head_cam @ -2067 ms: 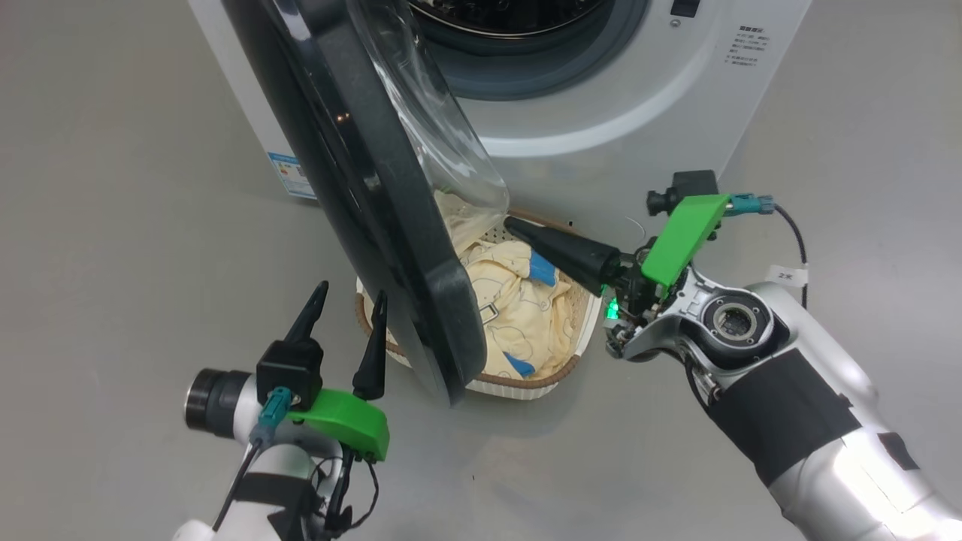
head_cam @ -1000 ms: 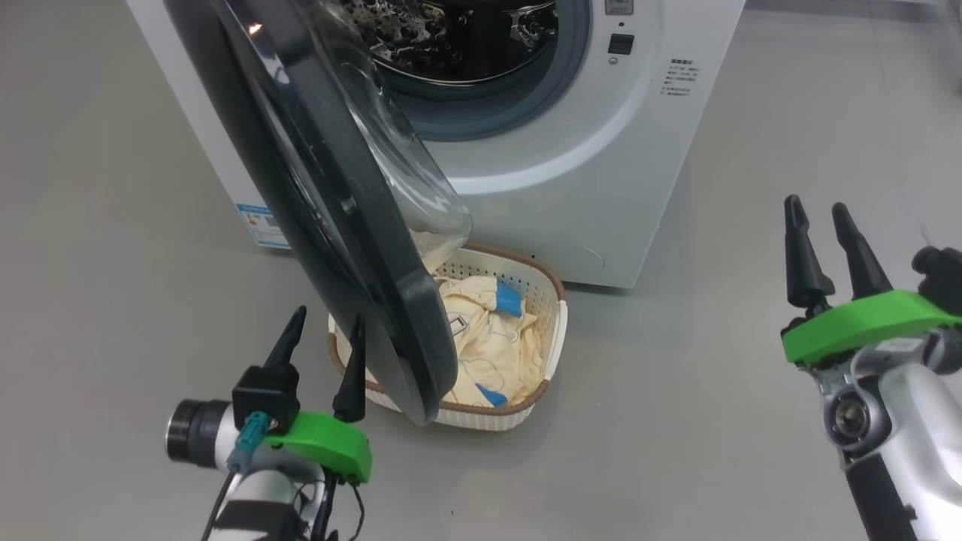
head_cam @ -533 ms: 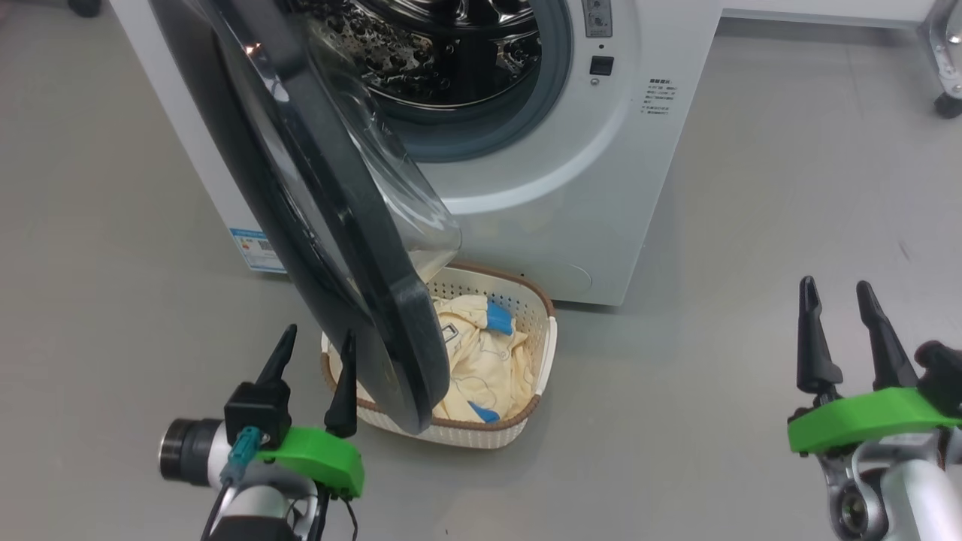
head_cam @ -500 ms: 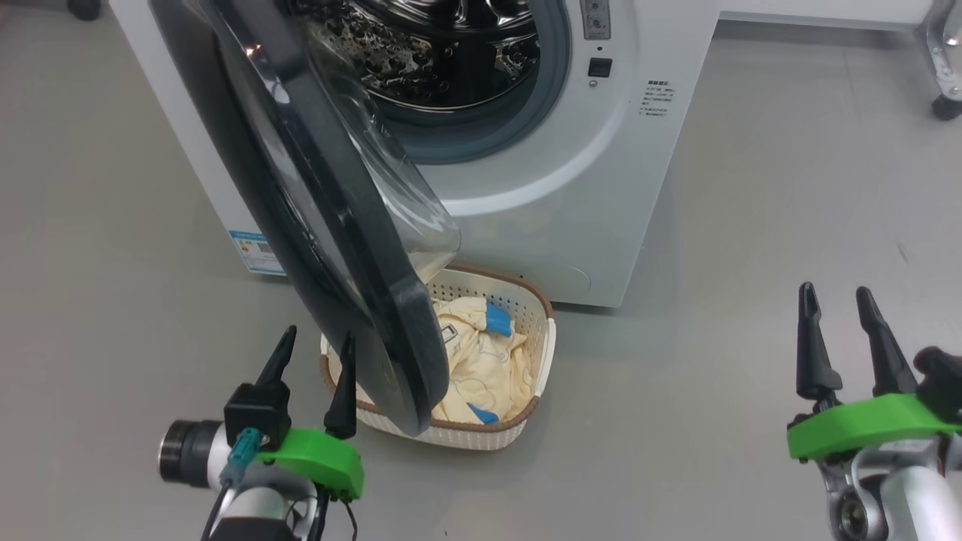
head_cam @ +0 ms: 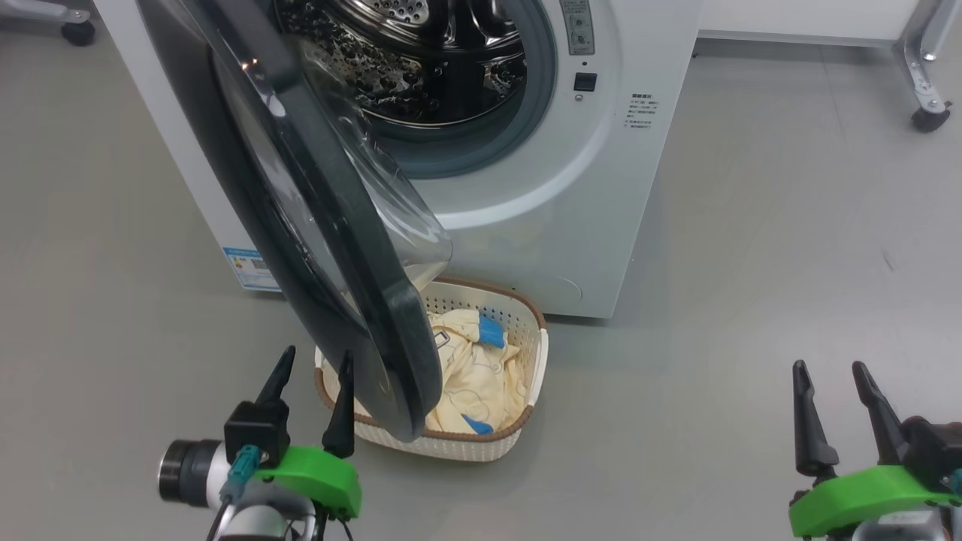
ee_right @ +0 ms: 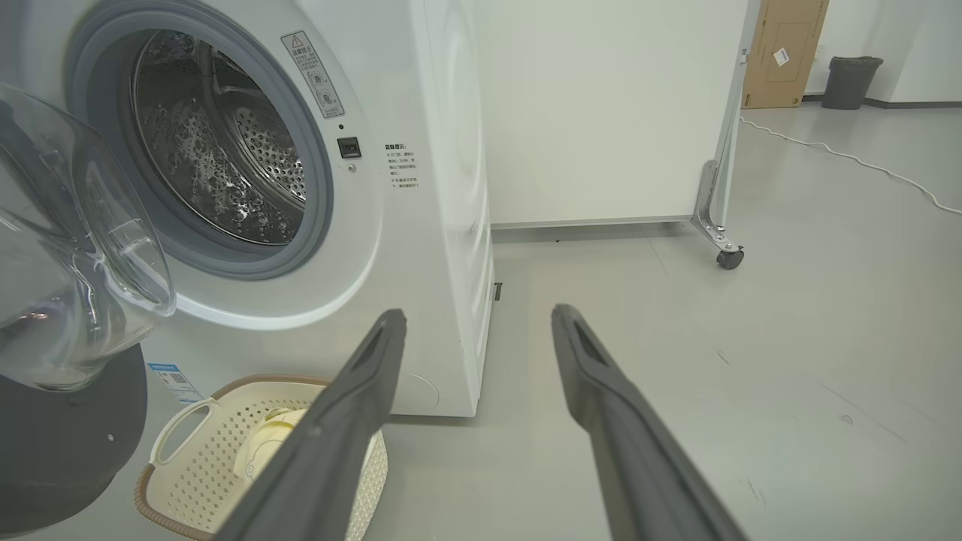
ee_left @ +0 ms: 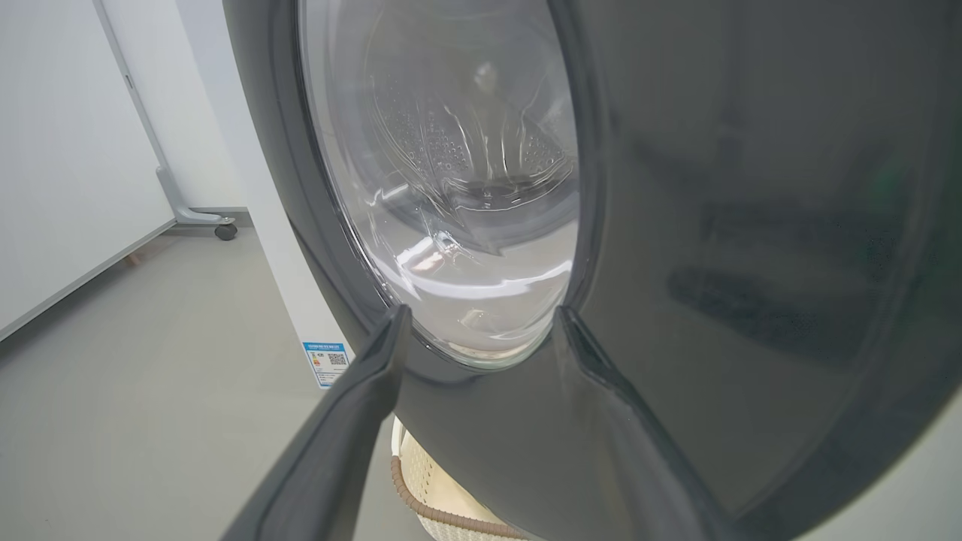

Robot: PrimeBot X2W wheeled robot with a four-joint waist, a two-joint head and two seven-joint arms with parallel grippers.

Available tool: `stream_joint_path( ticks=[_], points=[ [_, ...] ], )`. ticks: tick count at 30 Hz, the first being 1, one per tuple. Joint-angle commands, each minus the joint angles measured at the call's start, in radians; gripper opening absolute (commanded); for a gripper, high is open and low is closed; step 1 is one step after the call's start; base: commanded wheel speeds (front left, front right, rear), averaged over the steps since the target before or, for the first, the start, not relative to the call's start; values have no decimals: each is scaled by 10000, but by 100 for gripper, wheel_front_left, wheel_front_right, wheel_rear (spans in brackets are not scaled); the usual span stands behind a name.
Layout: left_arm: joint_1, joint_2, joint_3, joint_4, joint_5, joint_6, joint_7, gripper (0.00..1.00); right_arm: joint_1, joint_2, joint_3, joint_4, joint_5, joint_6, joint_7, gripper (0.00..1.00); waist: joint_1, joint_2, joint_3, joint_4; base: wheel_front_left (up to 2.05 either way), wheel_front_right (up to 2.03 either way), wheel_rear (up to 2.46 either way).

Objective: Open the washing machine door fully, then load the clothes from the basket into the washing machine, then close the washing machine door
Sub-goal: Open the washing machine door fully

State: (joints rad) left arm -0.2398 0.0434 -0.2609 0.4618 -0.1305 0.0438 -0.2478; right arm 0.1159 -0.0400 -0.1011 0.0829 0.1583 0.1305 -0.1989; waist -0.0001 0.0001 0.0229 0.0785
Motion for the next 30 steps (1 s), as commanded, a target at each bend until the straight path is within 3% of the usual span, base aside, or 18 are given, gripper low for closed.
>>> stream_joint_path(
  ticks=[1,30],
  points=[
    [-228,174,374,-240,108,-16,-140,100,-172,-106,147,-399,-84,2,0,100,1,-1,7,-13,0,0,0],
    [-260,165,453,-275,90,-14,-140,100,-129,-103,185,-492,-269,2,174,100,1,-1,166,-63,0,0,0]
  ],
)
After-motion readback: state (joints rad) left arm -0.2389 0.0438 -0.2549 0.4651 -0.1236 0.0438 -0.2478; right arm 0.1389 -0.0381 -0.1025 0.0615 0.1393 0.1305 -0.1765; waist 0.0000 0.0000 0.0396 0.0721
